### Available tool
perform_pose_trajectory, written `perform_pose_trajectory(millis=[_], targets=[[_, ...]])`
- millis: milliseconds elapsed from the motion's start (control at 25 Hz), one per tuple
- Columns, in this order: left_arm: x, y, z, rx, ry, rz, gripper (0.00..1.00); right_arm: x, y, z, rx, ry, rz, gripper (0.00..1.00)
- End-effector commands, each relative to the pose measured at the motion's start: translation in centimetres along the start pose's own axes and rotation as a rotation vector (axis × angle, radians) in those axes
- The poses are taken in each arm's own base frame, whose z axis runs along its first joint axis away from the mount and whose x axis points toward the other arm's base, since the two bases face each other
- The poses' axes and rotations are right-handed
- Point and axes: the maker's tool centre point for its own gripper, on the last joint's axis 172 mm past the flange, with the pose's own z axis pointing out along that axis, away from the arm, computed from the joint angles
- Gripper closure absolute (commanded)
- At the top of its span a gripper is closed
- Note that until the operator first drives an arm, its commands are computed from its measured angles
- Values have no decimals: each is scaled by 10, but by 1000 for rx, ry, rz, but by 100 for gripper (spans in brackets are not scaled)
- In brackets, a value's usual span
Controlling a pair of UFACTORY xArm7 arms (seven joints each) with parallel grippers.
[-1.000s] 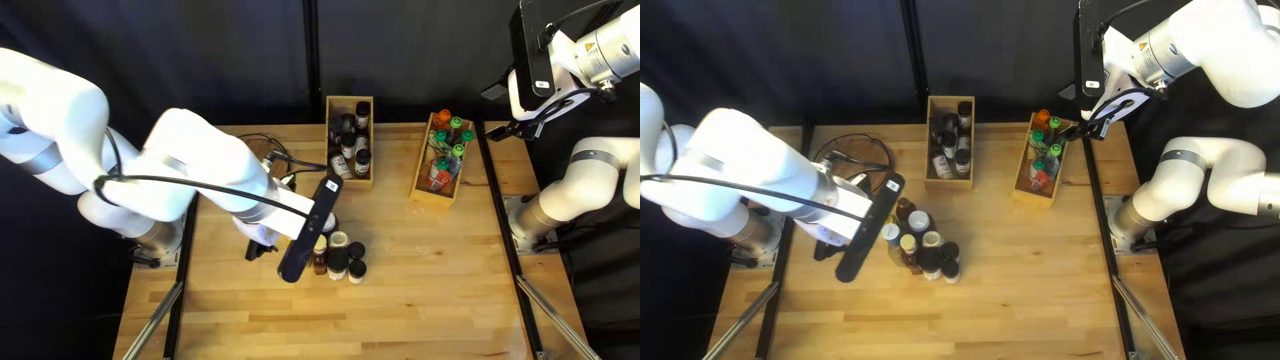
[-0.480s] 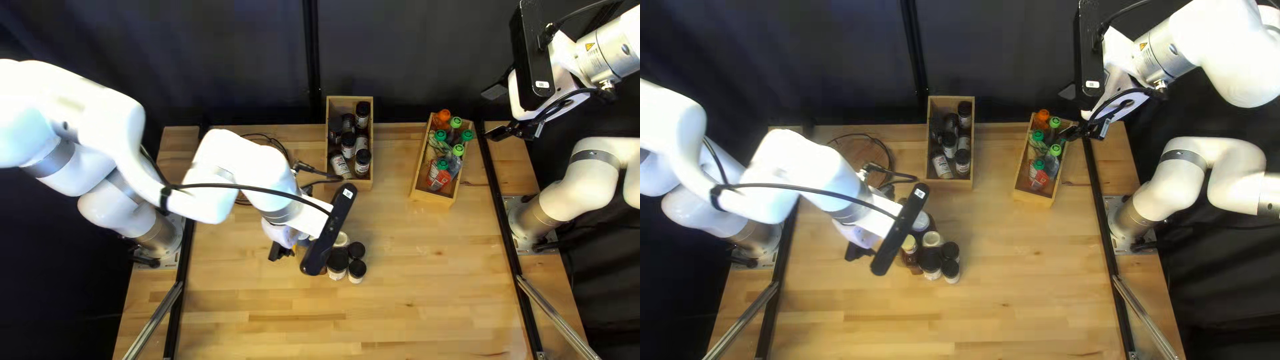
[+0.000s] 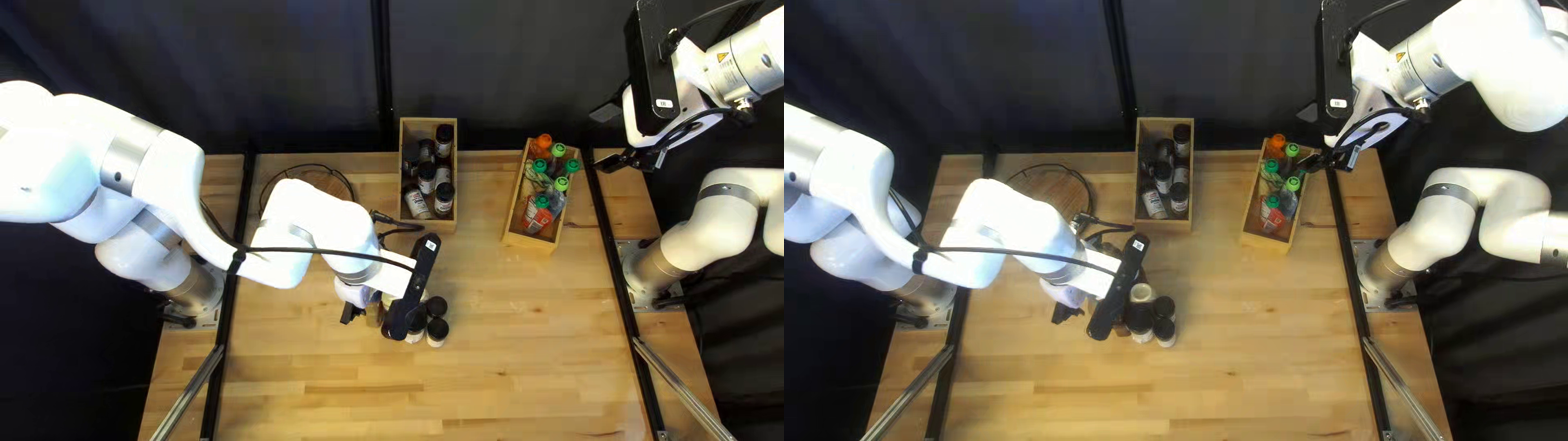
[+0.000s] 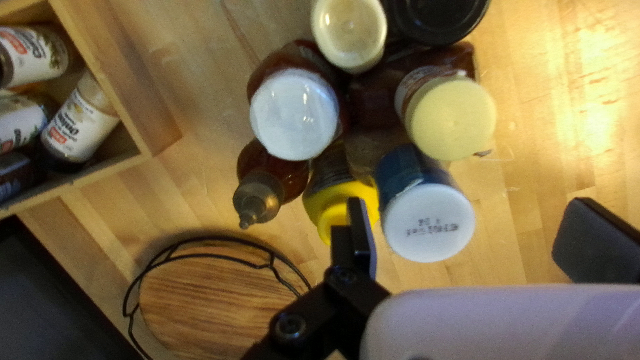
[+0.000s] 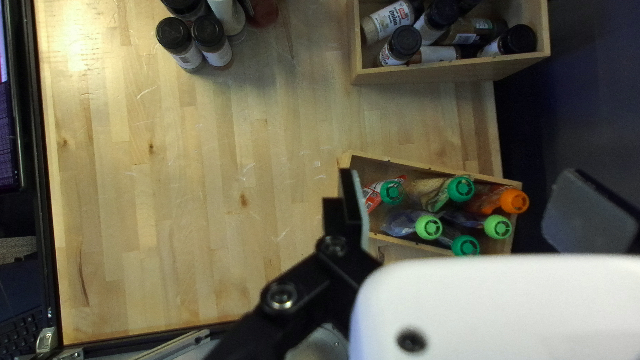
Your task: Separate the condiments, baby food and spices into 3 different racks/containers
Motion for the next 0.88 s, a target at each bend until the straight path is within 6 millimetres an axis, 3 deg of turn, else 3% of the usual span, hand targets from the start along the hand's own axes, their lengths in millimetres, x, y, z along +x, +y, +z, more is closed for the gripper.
perform_pose_trajectory(millis=[40, 240, 440, 520, 720, 880], targets=[[1, 0, 2, 5, 0, -3, 100, 0, 0, 0, 0, 0, 0, 0], [5, 3, -1, 7, -1, -1, 100, 0, 0, 0, 0, 0, 0, 0], [7, 38, -20, -15, -15, 28, 100, 0, 0, 0, 0, 0, 0, 0], [3, 61, -30, -41, -16, 54, 100, 0, 0, 0, 0, 0, 0, 0], [-16, 88, -56, -68, -19, 74, 100, 0, 0, 0, 0, 0, 0, 0], [-51, 76, -86, -56, -16, 4, 100, 0, 0, 0, 0, 0, 0, 0]])
